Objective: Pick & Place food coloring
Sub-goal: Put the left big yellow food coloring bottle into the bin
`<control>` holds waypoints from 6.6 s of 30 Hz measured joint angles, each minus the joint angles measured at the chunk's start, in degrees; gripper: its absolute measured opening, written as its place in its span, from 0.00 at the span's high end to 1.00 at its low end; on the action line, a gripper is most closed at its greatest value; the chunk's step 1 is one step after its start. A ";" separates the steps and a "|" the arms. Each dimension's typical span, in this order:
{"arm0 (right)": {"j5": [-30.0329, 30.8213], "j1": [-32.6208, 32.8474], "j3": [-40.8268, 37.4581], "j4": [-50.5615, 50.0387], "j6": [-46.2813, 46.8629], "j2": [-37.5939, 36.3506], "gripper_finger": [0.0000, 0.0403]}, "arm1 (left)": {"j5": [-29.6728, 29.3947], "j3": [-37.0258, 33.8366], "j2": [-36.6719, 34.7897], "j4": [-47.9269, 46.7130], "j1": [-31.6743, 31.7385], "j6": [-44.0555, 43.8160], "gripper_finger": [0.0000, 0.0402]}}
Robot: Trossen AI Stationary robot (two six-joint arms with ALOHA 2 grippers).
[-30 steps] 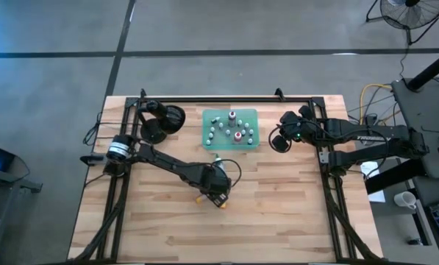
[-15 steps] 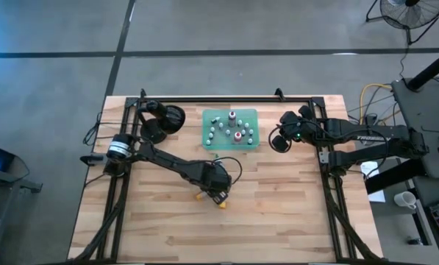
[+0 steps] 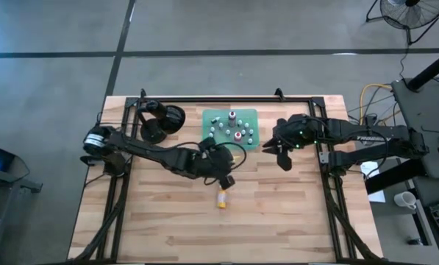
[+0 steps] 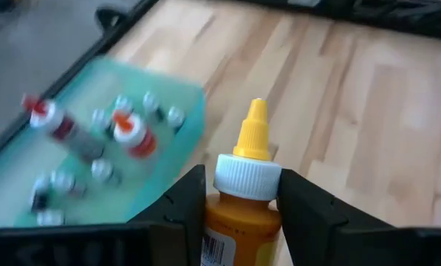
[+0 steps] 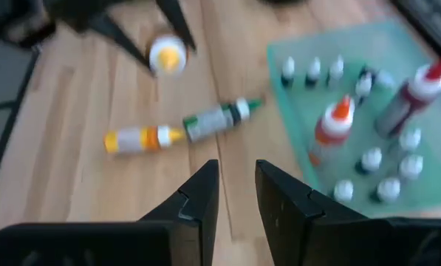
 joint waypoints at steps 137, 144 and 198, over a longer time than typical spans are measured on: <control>30.52 2.14 41.79 -23.59 -29.03 45.70 0.73 | -2.66 1.32 -15.84 -40.69 -1.98 -36.61 0.48; 25.48 -0.60 54.55 -31.15 -25.88 55.73 0.73 | -3.77 -2.67 -17.91 -45.80 -5.87 -36.08 0.48; 21.73 -9.88 85.72 -54.09 -18.16 80.56 0.71 | -2.46 -33.41 -43.05 -33.76 -9.38 -43.17 0.48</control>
